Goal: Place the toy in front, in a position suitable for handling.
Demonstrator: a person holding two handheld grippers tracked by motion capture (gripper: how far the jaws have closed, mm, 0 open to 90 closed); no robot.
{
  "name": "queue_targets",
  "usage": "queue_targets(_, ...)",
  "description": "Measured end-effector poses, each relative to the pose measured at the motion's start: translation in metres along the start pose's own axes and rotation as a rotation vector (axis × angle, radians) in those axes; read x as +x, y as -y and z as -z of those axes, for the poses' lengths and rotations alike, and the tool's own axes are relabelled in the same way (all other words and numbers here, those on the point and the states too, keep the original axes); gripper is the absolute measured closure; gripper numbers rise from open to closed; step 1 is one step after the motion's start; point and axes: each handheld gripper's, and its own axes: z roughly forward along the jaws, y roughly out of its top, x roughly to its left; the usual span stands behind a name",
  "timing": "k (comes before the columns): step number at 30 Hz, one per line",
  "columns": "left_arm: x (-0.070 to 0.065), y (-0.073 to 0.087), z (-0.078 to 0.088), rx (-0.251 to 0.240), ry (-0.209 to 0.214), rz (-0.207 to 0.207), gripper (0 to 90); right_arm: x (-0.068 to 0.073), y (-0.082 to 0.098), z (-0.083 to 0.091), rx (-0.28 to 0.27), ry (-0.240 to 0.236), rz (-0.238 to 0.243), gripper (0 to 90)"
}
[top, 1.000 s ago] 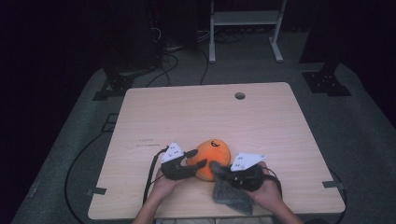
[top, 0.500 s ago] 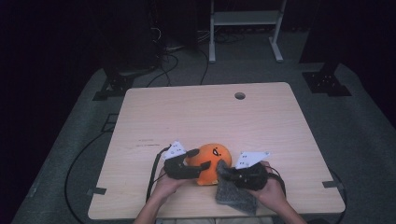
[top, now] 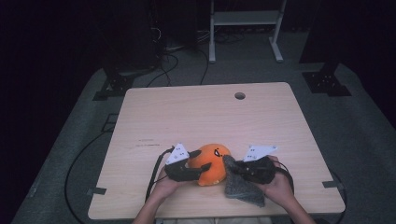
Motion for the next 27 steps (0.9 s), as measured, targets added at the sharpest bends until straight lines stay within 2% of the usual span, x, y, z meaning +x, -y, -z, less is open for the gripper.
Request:
queue_targets(4, -0.006, -0.001, -0.003, -0.003, 0.01, -0.042, 36.9, -0.004, -0.009, 0.005, -0.066, 0.07, -0.017, 76.3)
queue_targets(7, -0.005, -0.002, -0.002, -0.004, 0.017, -0.037, 35.8, -0.011, -0.008, 0.0, -0.061, 0.052, -0.053, 76.6)
queue_targets(8, -0.004, -0.003, -0.002, -0.002, 0.019, -0.03, 32.6, -0.012, -0.006, -0.002, -0.049, 0.039, -0.067, 76.9)
queue_targets(10, -0.001, -0.008, 0.001, -0.003, 0.019, 0.006, 23.7, -0.013, -0.002, -0.005, -0.024, 0.016, -0.085, 77.3)
queue_targets(12, 0.003, -0.011, 0.004, 0.018, -0.019, 0.049, 15.7, -0.01, 0.002, -0.004, -0.005, 0.015, -0.081, 77.6)
queue_targets(15, 0.007, -0.005, 0.001, 0.048, -0.004, 0.115, 12.9, -0.01, 0.007, -0.001, 0.01, -0.022, -0.093, 77.7)
queue_targets(17, 0.005, -0.002, -0.002, 0.049, -0.011, 0.088, 17.6, -0.01, 0.007, 0.001, 0.012, -0.031, -0.092, 77.5)
queue_targets(19, 0.003, -0.003, -0.003, 0.056, -0.009, 0.066, 22.2, -0.008, 0.002, 0.009, -0.03, -0.004, -0.075, 77.6)
queue_targets(22, -0.003, -0.004, -0.004, 0.056, -0.004, -0.005, 25.3, -0.01, -0.008, 0.019, -0.118, 0.037, -0.09, 77.4)
queue_targets(23, -0.005, -0.005, -0.004, 0.053, -0.003, -0.017, 25.5, -0.013, -0.009, 0.019, -0.121, 0.038, -0.096, 77.4)
queue_targets(25, -0.009, -0.007, -0.004, 0.05, 0.002, -0.039, 24.6, -0.018, -0.006, 0.01, -0.088, 0.033, -0.1, 77.5)
queue_targets(27, -0.01, -0.012, -0.004, 0.061, 0.002, -0.027, 19.0, -0.021, 0.0, 0.002, -0.049, 0.011, -0.109, 77.7)
